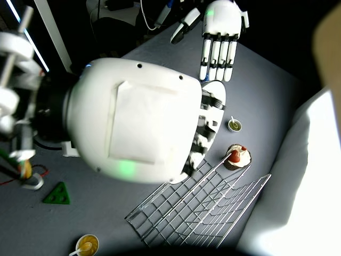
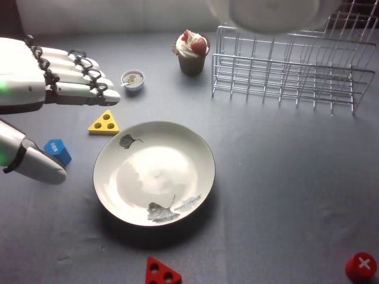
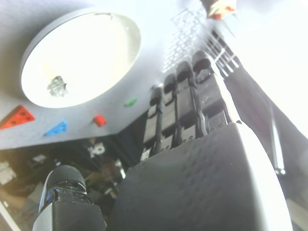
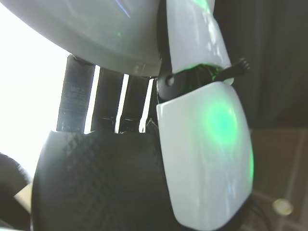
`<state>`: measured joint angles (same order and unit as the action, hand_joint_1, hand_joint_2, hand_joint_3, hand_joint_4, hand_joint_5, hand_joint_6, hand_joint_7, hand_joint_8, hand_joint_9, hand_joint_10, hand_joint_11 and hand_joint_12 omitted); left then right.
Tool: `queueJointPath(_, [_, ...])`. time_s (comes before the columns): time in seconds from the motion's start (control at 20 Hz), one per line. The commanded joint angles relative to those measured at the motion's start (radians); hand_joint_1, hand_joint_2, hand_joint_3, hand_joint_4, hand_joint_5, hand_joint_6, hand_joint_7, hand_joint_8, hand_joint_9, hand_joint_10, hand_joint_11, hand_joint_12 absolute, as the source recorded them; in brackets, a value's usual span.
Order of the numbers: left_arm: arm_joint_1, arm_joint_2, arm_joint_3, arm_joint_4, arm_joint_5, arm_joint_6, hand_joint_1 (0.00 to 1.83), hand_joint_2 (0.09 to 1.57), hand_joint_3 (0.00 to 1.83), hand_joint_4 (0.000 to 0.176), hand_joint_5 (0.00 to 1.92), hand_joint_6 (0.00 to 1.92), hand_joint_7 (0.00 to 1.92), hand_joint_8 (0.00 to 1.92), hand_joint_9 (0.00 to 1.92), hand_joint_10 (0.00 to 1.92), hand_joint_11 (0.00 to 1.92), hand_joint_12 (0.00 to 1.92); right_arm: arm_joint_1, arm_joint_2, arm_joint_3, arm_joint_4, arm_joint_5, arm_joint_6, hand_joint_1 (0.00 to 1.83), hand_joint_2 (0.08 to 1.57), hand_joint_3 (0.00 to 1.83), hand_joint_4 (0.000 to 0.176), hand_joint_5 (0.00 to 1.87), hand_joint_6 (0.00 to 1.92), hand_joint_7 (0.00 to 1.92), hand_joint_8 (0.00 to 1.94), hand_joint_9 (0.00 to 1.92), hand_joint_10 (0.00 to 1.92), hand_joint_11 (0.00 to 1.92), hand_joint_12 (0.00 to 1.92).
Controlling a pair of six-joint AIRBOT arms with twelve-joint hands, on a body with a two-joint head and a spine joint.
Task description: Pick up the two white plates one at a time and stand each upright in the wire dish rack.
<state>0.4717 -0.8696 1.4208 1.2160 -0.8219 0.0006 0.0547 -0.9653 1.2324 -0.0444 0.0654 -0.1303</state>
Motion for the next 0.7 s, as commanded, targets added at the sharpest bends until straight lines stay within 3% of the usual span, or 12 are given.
queueJointPath(0.0, [-0.006, 0.013, 0.005, -0.07, -0.034, -0.001, 0.0, 0.91, 0.0, 0.0, 0.12, 0.01, 0.16, 0.0, 0.16, 0.0, 0.16, 0.01, 0.025, 0.005, 0.007, 0.034, 0.128, 0.021, 1.49, 1.06, 0.0, 0.0, 0.94, 1.02, 1.07, 0.6, 1.05, 0.79, 1.04, 1.27])
queueJointPath(0.25, [-0.006, 0.039, 0.009, -0.012, -0.067, -0.001, 0.0, 0.91, 0.0, 0.0, 0.12, 0.0, 0.17, 0.0, 0.17, 0.0, 0.17, 0.01, 0.046, -0.006, 0.056, 0.112, 0.077, 0.021, 1.49, 1.06, 0.0, 0.0, 0.94, 1.02, 1.08, 0.58, 1.04, 0.81, 1.03, 1.28])
queueJointPath(0.65, [-0.003, 0.042, 0.012, -0.035, -0.126, -0.001, 0.0, 0.91, 0.0, 0.0, 0.13, 0.0, 0.17, 0.0, 0.17, 0.0, 0.17, 0.01, 0.046, -0.041, 0.164, 0.157, 0.03, 0.021, 1.5, 1.04, 0.0, 0.0, 1.02, 0.95, 1.11, 0.55, 1.09, 0.71, 1.07, 1.2])
